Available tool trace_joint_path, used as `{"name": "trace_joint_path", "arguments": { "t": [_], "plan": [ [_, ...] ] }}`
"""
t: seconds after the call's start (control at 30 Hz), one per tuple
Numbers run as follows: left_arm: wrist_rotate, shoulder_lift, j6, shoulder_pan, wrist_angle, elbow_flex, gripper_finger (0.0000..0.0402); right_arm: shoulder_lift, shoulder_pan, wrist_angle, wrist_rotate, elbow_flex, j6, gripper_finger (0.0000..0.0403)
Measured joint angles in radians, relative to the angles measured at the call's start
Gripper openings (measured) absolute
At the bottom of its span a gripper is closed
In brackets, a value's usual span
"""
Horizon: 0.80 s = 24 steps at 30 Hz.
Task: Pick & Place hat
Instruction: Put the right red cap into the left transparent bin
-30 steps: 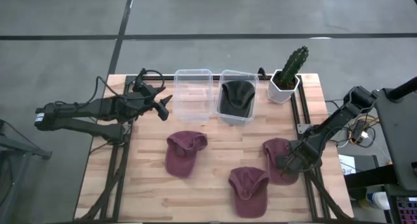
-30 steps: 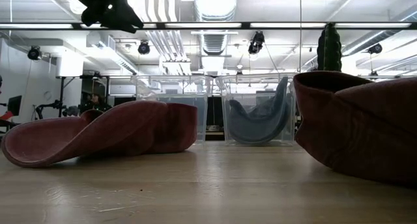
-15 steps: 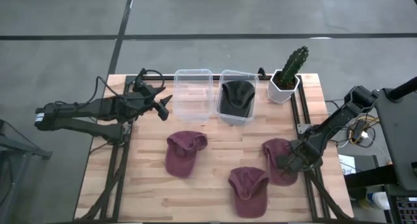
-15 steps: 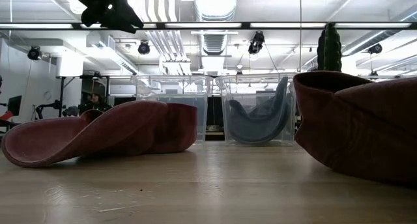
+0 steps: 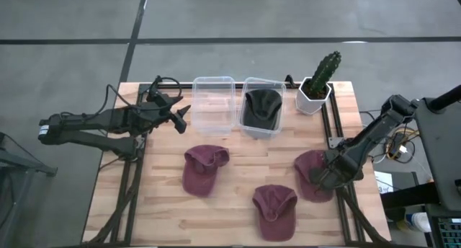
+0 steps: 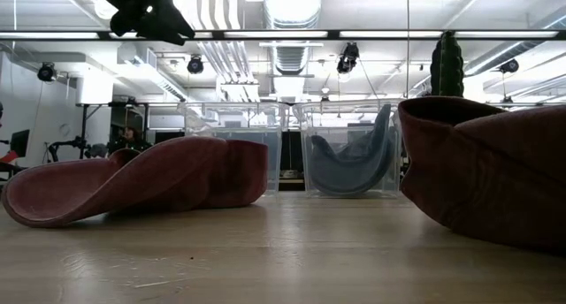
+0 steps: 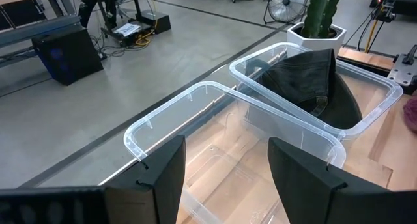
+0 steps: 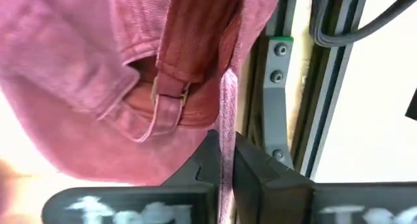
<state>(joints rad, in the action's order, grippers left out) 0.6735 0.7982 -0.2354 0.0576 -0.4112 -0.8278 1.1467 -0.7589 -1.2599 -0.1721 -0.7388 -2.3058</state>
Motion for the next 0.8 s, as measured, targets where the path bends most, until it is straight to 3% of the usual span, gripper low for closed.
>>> {"name": "trace_joint_path", "arguments": {
  "t": [0.2, 0.6, 0.8],
  "plan": [
    [0.0, 0.0, -0.001, 0.0, 0.0, 0.0, 0.021, -0.001, 0.0, -0.069, 0.107, -0.114, 0.009, 0.0016],
    [-0.003, 0.0, -0.046, 0.0, 0.0, 0.0, 0.021, -0.001, 0.001, -0.183, 0.431, -0.313, 0.036, 0.0016],
    [-0.077, 0.016, -0.155, 0.0, 0.015, 0.0, 0.021, 0.0, 0.0, -0.169, 0.691, -0.375, 0.066, 0.0016]
  ]
}}
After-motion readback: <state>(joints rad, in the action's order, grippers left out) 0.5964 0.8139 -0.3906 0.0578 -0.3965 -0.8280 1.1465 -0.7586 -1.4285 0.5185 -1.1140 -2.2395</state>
